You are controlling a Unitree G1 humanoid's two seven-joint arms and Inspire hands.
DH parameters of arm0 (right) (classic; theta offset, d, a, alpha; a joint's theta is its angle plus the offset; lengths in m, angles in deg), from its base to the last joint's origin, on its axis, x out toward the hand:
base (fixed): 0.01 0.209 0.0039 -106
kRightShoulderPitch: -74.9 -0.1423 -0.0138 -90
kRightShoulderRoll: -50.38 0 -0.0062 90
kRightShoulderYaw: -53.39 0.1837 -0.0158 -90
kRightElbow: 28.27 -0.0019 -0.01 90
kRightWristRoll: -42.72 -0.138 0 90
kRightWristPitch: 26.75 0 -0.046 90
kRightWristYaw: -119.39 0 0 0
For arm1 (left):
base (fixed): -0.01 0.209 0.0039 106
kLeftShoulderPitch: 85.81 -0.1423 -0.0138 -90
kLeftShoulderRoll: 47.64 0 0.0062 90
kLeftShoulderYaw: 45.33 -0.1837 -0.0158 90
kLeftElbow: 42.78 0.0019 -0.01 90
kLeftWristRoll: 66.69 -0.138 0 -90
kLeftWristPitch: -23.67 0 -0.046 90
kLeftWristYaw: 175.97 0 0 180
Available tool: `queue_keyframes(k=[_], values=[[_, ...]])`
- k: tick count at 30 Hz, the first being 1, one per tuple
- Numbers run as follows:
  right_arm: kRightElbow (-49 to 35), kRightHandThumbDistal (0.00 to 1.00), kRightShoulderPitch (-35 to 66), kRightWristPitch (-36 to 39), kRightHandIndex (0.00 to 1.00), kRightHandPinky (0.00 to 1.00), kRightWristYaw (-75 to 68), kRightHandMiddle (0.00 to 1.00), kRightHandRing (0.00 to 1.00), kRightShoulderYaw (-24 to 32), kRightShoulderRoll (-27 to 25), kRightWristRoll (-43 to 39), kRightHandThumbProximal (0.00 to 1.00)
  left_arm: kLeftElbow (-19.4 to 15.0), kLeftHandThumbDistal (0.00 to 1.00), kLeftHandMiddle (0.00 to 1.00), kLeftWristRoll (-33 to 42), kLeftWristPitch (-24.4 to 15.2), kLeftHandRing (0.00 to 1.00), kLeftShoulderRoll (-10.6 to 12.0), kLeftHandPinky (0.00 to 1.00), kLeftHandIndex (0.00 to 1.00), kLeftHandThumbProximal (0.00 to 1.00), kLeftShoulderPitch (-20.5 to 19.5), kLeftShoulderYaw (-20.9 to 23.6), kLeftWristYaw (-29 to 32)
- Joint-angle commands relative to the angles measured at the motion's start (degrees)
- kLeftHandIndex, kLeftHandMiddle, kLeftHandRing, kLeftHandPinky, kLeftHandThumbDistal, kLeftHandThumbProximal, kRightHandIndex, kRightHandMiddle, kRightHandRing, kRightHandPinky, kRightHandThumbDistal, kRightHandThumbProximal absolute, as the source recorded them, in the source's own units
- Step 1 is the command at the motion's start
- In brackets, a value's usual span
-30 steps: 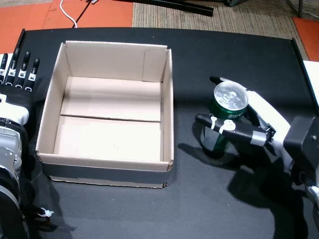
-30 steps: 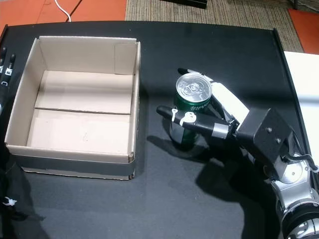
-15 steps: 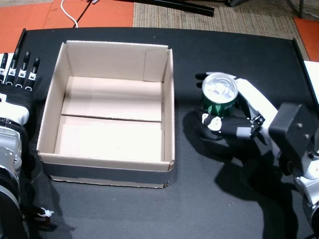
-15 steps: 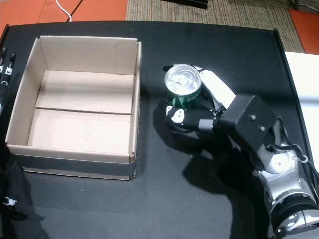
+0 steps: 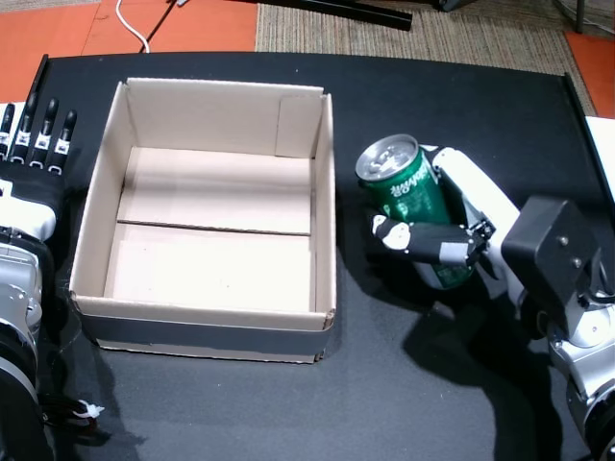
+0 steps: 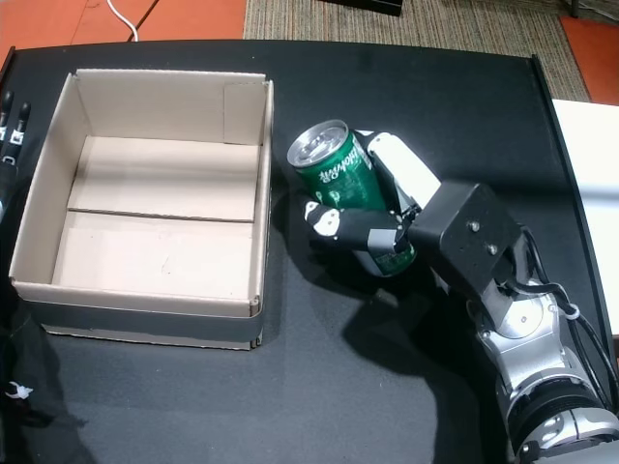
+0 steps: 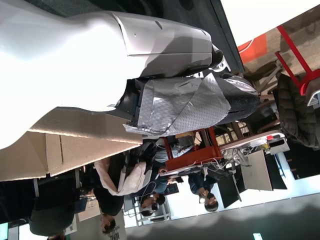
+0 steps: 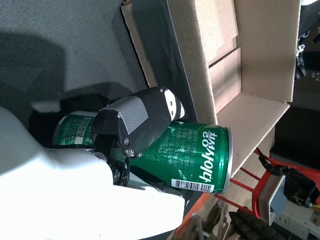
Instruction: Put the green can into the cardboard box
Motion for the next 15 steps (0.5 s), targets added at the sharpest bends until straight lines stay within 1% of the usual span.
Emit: queue_keyframes(k=[1, 4, 5, 6, 8, 12, 13, 15], values=[[0.0, 0.0, -1.1, 1.8, 0.35, 0.61, -0.3, 0.38, 0.48, 0.7, -0.3, -0.8, 0.0, 0.2, 0.0, 0.68, 0.3, -0.1, 0.74, -0.1, 0.92, 0.68, 1.0, 0.6, 0.3, -0.4], [-0.3, 0.0, -1.4, 2.3, 0.34, 0.6, -2.2, 0.36, 0.46, -0.2, -0.9, 0.6, 0.0, 0.2, 0.0, 0.7, 0.2, -0.1, 0.75, -0.1, 0.93, 0.68, 1.0, 0.5, 0.1, -0.2], [-0.4, 0.0, -1.6, 2.7, 0.33, 0.59, -2.9, 0.35, 0.45, -0.5, -1.2, 1.0, 0.0, 0.2, 0.0, 0.71, 0.2, -0.1, 0.77, -0.1, 0.95, 0.71, 1.0, 0.5, 0.2, 0.1], [-0.5, 0.0, -1.7, 3.0, 0.34, 0.59, -3.5, 0.35, 0.45, -0.7, -1.4, 1.3, 0.0, 0.2, 0.0, 0.72, 0.3, 0.0, 0.77, -0.1, 0.95, 0.72, 1.0, 0.5, 0.2, 0.2], [-0.9, 0.0, -2.4, 5.0, 0.34, 0.59, -5.3, 0.33, 0.44, -1.5, -2.2, 2.5, 0.0, 0.3, 0.0, 0.7, 0.2, 0.0, 0.77, -0.1, 0.96, 0.71, 1.0, 0.5, 0.2, 0.5], [-2.0, 0.0, -5.0, 9.8, 0.34, 0.55, -10.3, 0.31, 0.41, -3.4, -4.9, 6.0, 0.0, 0.3, 0.0, 0.7, -0.1, -0.4, 0.76, -0.1, 0.93, 0.69, 1.0, 0.6, -0.1, -0.9], [-2.4, 0.0, -6.1, 11.0, 0.34, 0.52, -11.7, 0.3, 0.39, -3.7, -5.9, 6.8, 0.0, 0.3, 0.0, 0.7, -0.2, -0.5, 0.77, 0.0, 0.93, 0.7, 1.0, 0.6, -0.1, -0.9], [-3.2, 0.0, -8.3, 13.5, 0.29, 0.49, -15.5, 0.27, 0.36, -3.8, -7.6, 8.3, 0.0, 0.3, 0.0, 0.71, -0.1, -0.5, 0.77, 0.1, 0.94, 0.73, 1.0, 0.4, -0.1, -0.2]])
